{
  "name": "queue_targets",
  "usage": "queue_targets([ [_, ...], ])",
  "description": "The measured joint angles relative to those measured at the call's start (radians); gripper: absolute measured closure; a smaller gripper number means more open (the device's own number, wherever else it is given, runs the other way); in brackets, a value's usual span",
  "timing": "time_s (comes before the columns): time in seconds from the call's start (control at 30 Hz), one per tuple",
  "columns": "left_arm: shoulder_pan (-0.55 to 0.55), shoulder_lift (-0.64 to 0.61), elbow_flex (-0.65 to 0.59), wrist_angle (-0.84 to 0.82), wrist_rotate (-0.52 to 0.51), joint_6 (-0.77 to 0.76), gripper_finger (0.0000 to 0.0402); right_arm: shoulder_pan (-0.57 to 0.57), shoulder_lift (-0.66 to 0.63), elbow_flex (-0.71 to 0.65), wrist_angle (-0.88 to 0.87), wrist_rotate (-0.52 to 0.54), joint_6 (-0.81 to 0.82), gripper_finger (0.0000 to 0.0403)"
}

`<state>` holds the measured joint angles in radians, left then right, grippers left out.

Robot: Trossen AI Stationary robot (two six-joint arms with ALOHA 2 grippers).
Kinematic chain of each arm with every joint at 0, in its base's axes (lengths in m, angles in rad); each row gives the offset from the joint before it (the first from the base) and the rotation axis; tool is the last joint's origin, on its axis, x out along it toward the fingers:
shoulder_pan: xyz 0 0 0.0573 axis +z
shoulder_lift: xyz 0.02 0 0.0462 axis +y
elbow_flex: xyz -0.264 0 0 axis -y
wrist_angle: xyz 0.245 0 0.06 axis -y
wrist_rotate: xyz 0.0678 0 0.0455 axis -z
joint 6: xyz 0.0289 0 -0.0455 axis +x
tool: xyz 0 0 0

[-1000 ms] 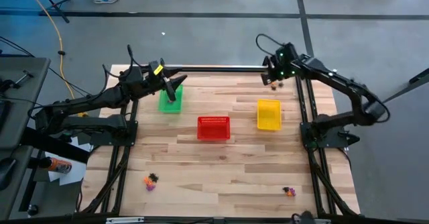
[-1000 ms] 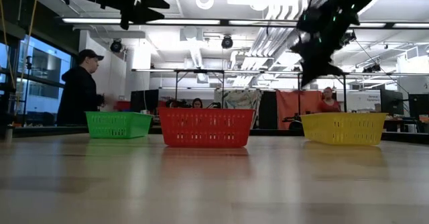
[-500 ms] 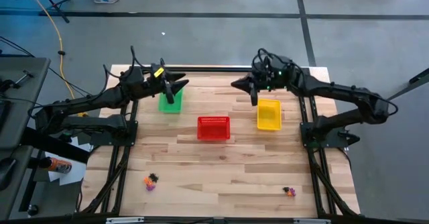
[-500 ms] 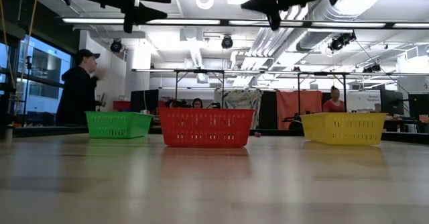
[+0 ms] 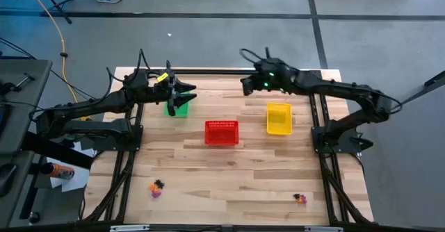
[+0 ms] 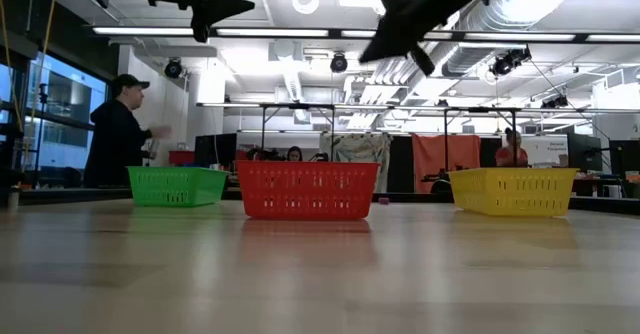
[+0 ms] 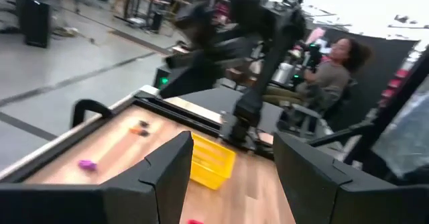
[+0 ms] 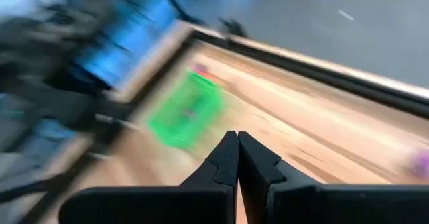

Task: Sort Halloween decoration
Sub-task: Put the purple skeleton toy into the green bin

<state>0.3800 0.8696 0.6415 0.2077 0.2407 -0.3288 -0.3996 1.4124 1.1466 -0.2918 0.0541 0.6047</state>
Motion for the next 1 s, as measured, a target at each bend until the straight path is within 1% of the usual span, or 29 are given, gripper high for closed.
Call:
queue_targets([
  [0.13, -0.005, 0.0, 0.0, 0.0, 0.013, -0.018, 0.0205, -0.062, 0.157, 0.155, -0.258, 0.045, -0.001, 0.0384],
  [0.2, -0.008, 0.0, 0.0, 0.0, 0.013, -0.059, 0.0205, -0.093, 0.236, 0.218, -0.357, 0.052, -0.002, 0.0364],
  [0.27, -0.008, 0.0, 0.0, 0.0, 0.013, -0.075, 0.0205, -0.12, 0.31, 0.264, -0.418, 0.052, -0.007, 0.0336],
  [0.47, -0.008, 0.0, 0.0, 0.0, 0.012, -0.093, 0.0205, -0.188, 0.486, 0.328, -0.438, 0.05, -0.032, 0.0245],
  [0.57, -0.008, 0.0, 0.0, 0.0, 0.012, -0.115, 0.0205, -0.217, 0.552, 0.349, -0.439, 0.05, -0.026, 0.0217],
  [0.63, -0.008, 0.0, 0.0, 0.0, 0.012, -0.115, 0.0205, -0.232, 0.59, 0.36, -0.439, 0.05, -0.004, 0.0212],
  [0.87, -0.008, 0.0, 0.0, 0.0, 0.01, -0.115, 0.0205, -0.25, 0.7, 0.397, -0.437, 0.05, -0.002, 0.021],
  [1.0, -0.008, 0.0, 0.0, 0.0, 0.01, -0.115, 0.0205, -0.25, 0.736, 0.411, -0.432, 0.088, 0.001, 0.021],
])
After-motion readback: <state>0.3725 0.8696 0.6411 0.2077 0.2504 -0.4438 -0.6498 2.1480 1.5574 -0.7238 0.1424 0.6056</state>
